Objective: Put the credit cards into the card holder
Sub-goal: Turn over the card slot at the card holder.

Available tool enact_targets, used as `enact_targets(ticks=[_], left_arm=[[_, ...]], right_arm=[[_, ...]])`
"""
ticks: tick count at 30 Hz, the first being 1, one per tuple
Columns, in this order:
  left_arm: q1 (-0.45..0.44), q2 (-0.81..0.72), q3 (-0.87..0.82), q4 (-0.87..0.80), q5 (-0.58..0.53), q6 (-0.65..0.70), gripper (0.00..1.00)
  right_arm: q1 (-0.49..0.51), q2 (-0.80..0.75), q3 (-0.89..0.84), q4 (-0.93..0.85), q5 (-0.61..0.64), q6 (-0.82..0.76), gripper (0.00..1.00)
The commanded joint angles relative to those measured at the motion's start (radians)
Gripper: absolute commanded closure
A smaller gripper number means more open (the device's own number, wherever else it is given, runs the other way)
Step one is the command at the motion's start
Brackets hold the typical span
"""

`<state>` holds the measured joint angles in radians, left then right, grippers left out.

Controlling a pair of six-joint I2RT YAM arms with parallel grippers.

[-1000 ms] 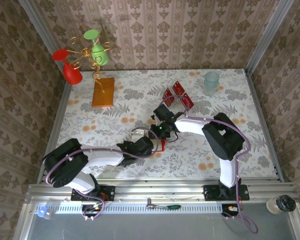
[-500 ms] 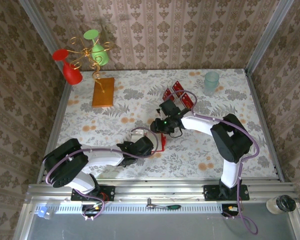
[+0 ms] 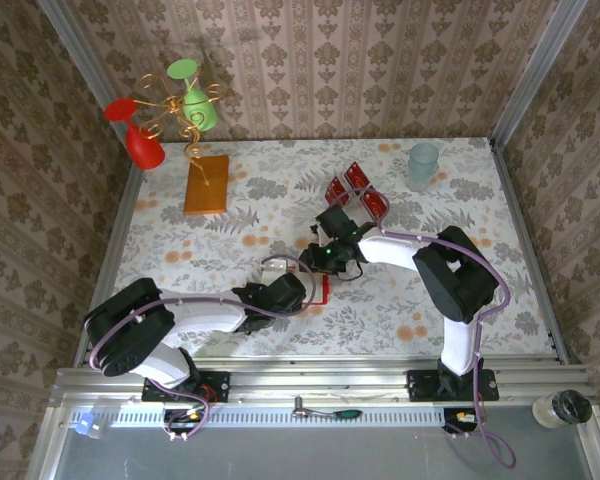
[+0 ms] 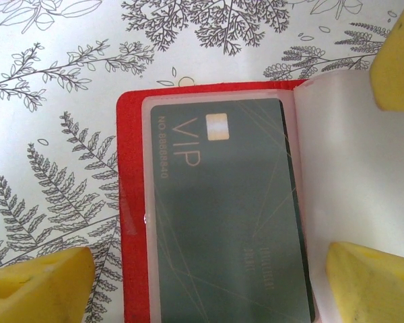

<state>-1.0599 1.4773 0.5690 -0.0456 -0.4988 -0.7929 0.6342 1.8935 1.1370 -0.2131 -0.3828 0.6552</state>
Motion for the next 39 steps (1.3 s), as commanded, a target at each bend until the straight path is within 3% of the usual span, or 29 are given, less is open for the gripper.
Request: enact_targets(ticks=[1, 13, 27, 39], left_arm=[[-0.006, -0.029, -0.012, -0.034, -0.03, -0.004, 0.1], [0.007, -0.21, -0.031, -0.089, -0.079, 0.009, 0.04], [0.137, -0.547, -0.146, -0.202, -0.054, 0.029, 0.02], [0.185, -0.584, -0.185, -0.197, -0.015, 0.039, 0.01]], right_arm=[[0.012, 0.013, 0.026, -0.005, -0.037, -0.003, 0.61], [0.049, -0.04, 0.076, -0.069, -0.055, 0.0, 0.61], [0.099, 0.07, 0.171, -0.052, -0.054, 0.078, 0.6], [0.114, 0.168, 0.198, 0.014, -0.062, 0.136, 0.61]])
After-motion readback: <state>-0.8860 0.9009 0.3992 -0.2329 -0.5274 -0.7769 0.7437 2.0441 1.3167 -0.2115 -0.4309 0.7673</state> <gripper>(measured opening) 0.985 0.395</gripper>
